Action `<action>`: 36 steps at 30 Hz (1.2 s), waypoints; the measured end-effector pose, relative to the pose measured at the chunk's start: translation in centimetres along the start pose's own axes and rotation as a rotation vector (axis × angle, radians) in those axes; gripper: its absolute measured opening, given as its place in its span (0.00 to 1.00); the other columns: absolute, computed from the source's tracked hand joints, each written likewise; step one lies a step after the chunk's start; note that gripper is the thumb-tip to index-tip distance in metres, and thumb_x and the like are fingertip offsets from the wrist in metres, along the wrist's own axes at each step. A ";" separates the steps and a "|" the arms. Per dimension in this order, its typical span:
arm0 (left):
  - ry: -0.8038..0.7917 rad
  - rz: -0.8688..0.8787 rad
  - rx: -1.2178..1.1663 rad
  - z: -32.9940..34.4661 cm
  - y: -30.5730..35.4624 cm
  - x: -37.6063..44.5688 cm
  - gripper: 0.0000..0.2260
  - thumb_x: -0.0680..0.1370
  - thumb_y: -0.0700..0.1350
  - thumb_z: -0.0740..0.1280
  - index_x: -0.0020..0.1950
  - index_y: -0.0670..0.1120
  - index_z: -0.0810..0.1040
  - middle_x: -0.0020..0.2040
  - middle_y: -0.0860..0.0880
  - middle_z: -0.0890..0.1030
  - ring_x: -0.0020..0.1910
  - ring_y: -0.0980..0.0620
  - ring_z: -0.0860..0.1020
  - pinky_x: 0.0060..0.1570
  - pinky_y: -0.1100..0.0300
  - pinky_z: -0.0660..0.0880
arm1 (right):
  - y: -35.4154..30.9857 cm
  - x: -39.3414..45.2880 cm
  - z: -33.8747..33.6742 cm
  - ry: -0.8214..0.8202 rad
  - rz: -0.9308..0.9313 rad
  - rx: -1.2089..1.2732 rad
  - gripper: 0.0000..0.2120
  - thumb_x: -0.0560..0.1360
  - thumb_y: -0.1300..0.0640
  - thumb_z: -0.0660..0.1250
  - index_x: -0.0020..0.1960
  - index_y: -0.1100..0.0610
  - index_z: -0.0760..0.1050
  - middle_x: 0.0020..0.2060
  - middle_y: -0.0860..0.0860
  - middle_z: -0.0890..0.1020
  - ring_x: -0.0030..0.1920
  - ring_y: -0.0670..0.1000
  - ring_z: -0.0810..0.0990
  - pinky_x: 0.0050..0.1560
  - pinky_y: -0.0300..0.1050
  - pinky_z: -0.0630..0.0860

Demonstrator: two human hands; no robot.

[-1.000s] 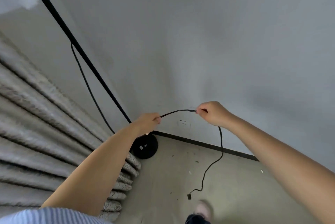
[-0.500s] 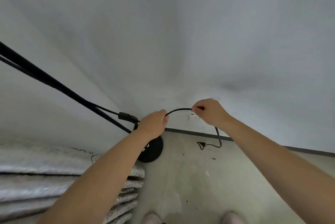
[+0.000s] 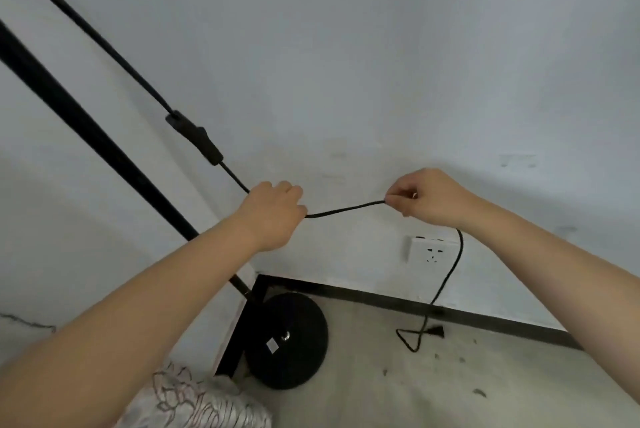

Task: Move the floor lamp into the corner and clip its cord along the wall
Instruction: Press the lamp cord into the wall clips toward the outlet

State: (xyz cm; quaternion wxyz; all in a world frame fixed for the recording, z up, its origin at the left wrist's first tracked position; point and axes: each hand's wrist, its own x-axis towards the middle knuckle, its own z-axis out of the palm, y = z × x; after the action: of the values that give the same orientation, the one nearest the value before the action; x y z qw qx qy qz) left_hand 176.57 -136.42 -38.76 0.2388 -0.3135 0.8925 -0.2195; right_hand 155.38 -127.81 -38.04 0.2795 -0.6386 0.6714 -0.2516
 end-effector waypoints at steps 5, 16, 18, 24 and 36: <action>0.461 0.003 0.251 2.1 0.6 1.5 0.08 0.64 0.31 0.67 0.35 0.41 0.82 0.36 0.45 0.81 0.36 0.49 0.79 0.43 0.59 0.78 | 0.4 1.9 3.3 0.216 -0.218 -0.417 0.12 0.75 0.56 0.60 0.45 0.62 0.79 0.40 0.60 0.82 0.38 0.54 0.70 0.39 0.45 0.68; 0.578 0.013 0.170 2.7 0.5 2.2 0.13 0.41 0.33 0.75 0.16 0.47 0.75 0.16 0.52 0.74 0.16 0.53 0.73 0.37 0.64 0.82 | -2.2 3.9 3.0 0.397 -0.177 -0.618 0.11 0.75 0.59 0.59 0.49 0.62 0.79 0.47 0.62 0.82 0.48 0.63 0.78 0.41 0.46 0.71; 0.598 0.018 0.113 2.6 0.3 2.5 0.13 0.43 0.31 0.74 0.18 0.46 0.76 0.17 0.50 0.74 0.16 0.52 0.73 0.33 0.67 0.80 | -2.7 4.0 2.8 0.421 -0.177 -0.654 0.10 0.75 0.62 0.59 0.49 0.63 0.78 0.46 0.61 0.81 0.46 0.63 0.79 0.39 0.45 0.69; 0.767 -0.006 -0.043 2.2 0.8 3.5 0.13 0.45 0.29 0.75 0.21 0.44 0.79 0.18 0.49 0.75 0.18 0.51 0.74 0.31 0.68 0.78 | -2.9 3.4 1.1 0.523 -0.158 -0.768 0.09 0.73 0.65 0.60 0.47 0.64 0.78 0.37 0.60 0.76 0.35 0.58 0.70 0.26 0.38 0.58; 1.048 -0.164 -0.086 2.3 1.1 4.7 0.12 0.52 0.24 0.78 0.28 0.36 0.81 0.23 0.41 0.80 0.23 0.47 0.79 0.40 0.40 0.80 | -1.2 2.3 -0.2 0.640 -0.273 -0.656 0.11 0.76 0.57 0.60 0.47 0.64 0.77 0.44 0.63 0.81 0.44 0.64 0.78 0.38 0.46 0.68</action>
State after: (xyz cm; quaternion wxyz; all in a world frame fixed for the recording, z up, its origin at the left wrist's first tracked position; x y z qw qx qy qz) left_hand 174.14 -139.34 -42.57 -0.2702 -0.2402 0.8729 -0.3277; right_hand 156.01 -130.19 -37.21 -0.1931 -0.6659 0.6778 -0.2448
